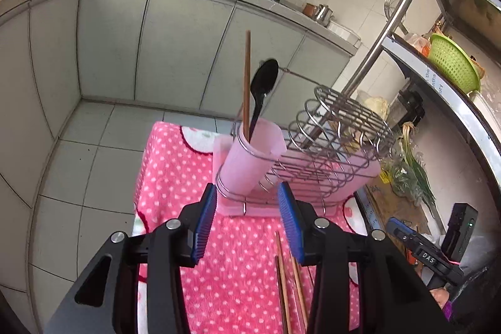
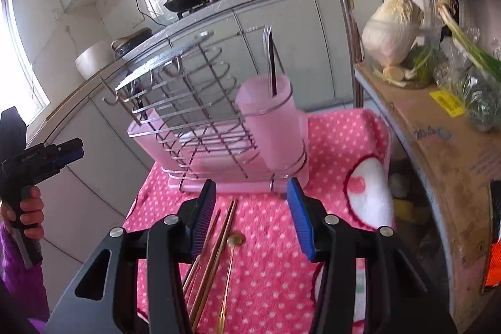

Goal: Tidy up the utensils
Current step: 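Move both tools back down to the utensils on the cloth, then grasp the thin dark chopstick with the left tool while the right tool lowers to the gold spoon, then grasp the gold spoon with the right tool while the left tool lifts the dark chopstick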

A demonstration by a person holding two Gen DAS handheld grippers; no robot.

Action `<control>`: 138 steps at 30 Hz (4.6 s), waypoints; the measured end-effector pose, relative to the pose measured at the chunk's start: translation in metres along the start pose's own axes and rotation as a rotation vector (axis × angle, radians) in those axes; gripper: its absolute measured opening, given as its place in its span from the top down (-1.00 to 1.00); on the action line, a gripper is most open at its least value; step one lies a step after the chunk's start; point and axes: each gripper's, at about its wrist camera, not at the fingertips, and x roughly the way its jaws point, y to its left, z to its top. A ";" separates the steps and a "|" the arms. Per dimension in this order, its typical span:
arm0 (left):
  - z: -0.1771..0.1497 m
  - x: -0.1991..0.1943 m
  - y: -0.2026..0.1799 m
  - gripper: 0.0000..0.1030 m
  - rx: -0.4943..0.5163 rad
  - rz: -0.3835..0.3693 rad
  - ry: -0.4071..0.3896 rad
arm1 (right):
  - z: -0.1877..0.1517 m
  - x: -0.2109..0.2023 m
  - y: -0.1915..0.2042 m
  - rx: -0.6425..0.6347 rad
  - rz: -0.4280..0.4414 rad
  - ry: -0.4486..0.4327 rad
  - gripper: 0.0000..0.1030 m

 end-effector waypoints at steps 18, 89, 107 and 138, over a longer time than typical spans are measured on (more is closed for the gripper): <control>-0.093 0.104 -0.026 0.62 0.051 -0.042 0.352 | -0.065 0.116 0.043 -0.089 -0.029 0.351 0.63; -0.072 0.163 -0.029 0.92 0.070 0.108 0.498 | -0.027 0.110 -0.016 0.062 0.036 0.384 0.25; -0.061 0.124 -0.005 0.92 0.012 0.048 0.396 | -0.034 0.139 0.021 -0.199 -0.089 0.343 0.49; -0.040 0.083 -0.023 0.92 0.020 -0.023 0.201 | -0.017 0.055 0.029 -0.114 -0.009 0.099 0.51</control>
